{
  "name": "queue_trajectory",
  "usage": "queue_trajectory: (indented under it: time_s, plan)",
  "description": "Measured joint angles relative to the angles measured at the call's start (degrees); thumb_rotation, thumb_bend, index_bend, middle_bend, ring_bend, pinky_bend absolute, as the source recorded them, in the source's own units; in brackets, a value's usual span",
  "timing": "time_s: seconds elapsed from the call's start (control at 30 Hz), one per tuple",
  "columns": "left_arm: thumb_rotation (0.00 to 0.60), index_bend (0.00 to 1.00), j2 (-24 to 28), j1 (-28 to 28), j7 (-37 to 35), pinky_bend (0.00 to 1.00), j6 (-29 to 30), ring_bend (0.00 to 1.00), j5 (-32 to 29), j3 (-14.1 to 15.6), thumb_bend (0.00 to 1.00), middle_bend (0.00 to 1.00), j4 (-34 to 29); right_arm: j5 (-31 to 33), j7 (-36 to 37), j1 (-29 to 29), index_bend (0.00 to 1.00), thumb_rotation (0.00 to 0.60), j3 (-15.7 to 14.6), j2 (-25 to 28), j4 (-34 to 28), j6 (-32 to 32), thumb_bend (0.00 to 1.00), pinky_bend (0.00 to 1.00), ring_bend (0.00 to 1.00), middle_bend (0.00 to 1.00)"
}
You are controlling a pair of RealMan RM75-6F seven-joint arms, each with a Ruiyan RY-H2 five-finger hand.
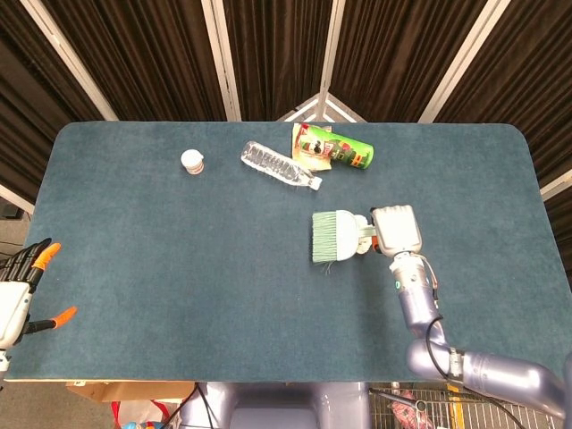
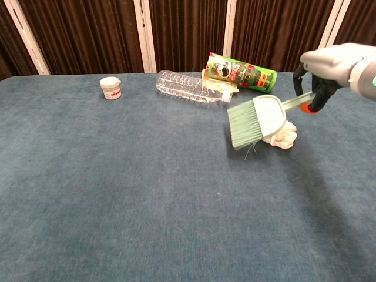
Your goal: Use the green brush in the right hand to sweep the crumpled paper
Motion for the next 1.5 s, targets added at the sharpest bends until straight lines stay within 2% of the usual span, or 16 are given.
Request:
queue_trajectory:
  time_s: [0.2,0.37,0.53,0.73,0.9,1.07,1.3,1.5]
  plan:
    - [0.6,0.0,0.19,-0.15,-0.48,0.02,-0.18,0.0,0.09,0.01,0.0,0.0,-0.06,1.62,-1.24,1.36,0.83,0.6,-1.84,-4.74,8.02,-0.31,0.62,0.97,1.0,1.0]
    - [0.6,0.0,0.26,-0.23,-0.78,0.02,-0.49,0.0,-0.14,0.02,0.0,0.0,-0.09,1.87,-2.28,1.76,0.83,0.6,-3.26,-5.9,12.37,-0.22,0.62,0.97,1.0,1.0]
    - [0.6,0.0,0.37,-0.23,-0.82,0.02,-0.47,0.0,-0.08,0.07,0.0,0.0,-0.26,1.5,-3.5,1.23,0.83,0.6,-4.58,-3.83,13.78,0.29,0.62,0.97,1.0,1.0]
    - [0.6,0.0,0.41,-0.14,-0.73,0.02,-0.16,0.0,0.3,0.2,0.0,0.0,-0.47,1.46,-5.64,-0.24,0.84,0.6,-6.01,1.04,13.75,1.73,0.62,0.97,1.0,1.0]
    - [0.6,0.0,0.38,-0.18,-0.39,0.02,-0.09,0.0,0.53,0.26,0.0,0.0,-0.69,1.81,-7.39,-1.54,0.84,0.6,-6.67,5.27,12.39,3.46,0.62,0.97,1.0,1.0]
    - [0.6,0.0,0.23,-0.37,0.08,0.02,-0.36,0.0,0.49,0.23,0.0,0.0,-0.88,1.19,-6.99,-1.88,0.84,0.6,-5.79,8.14,8.66,4.68,0.62,0.97,1.0,1.0]
    - [0.6,0.0,0.0,-0.77,0.69,0.02,-0.91,0.0,0.51,0.22,0.0,0.0,-1.01,0.52,-5.58,-0.41,0.84,0.6,-2.34,10.21,0.16,5.3,0.62,0.97,1.0,1.0]
    - [0.6,0.0,0.1,-0.85,0.27,0.02,-1.1,0.0,0.44,0.26,0.0,0.0,-0.99,4.19,-5.23,1.69,0.84,0.6,0.11,8.37,-2.68,4.85,0.62,0.97,1.0,1.0]
